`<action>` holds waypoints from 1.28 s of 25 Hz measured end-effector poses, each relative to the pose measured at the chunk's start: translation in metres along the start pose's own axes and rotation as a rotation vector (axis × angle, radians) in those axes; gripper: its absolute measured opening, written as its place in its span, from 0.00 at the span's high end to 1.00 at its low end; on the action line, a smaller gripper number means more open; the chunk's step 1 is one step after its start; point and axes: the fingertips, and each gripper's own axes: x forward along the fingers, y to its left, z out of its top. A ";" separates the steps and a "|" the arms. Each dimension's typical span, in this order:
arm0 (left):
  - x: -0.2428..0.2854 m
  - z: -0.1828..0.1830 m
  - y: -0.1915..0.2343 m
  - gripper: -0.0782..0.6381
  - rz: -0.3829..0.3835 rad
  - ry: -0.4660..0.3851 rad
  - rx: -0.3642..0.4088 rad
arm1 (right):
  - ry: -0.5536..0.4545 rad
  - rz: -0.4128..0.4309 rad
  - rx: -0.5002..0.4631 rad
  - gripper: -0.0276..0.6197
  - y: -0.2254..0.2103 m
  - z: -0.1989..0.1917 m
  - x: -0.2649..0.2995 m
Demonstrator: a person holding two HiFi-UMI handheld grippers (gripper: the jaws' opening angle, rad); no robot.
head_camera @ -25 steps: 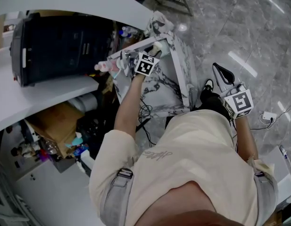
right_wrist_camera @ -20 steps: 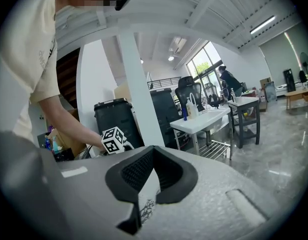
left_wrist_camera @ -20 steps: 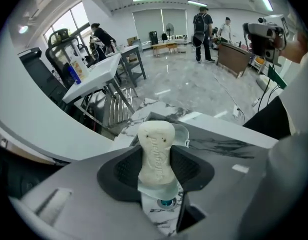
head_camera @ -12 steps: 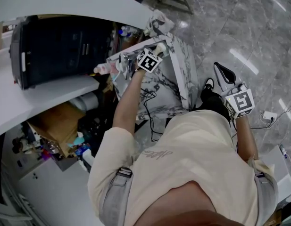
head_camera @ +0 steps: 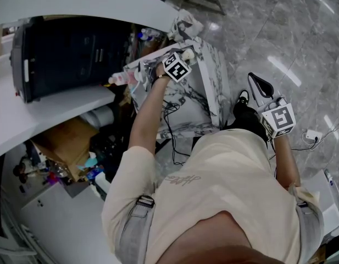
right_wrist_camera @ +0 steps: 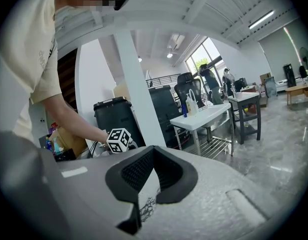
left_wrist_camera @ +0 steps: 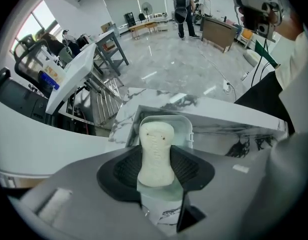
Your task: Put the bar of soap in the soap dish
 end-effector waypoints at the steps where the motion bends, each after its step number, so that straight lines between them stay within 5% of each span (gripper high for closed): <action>1: -0.001 0.002 0.001 0.61 0.005 -0.011 -0.001 | 0.001 0.003 0.000 0.96 0.001 0.000 0.000; 5: -0.012 0.011 0.003 0.58 0.036 -0.078 -0.046 | 0.007 0.021 -0.009 0.96 0.007 0.001 0.001; 9: -0.028 0.013 0.009 0.56 0.090 -0.152 -0.186 | 0.013 0.036 -0.025 0.96 0.014 0.004 0.005; 14: -0.077 0.035 0.011 0.57 0.190 -0.354 -0.346 | 0.019 0.049 -0.069 0.96 0.031 0.009 0.008; 22: -0.144 0.022 -0.036 0.63 0.152 -0.626 -0.665 | -0.007 0.062 -0.137 0.96 0.072 0.033 0.014; 32: -0.249 -0.002 -0.060 0.78 0.274 -0.890 -0.805 | -0.042 0.123 -0.249 0.96 0.119 0.063 0.026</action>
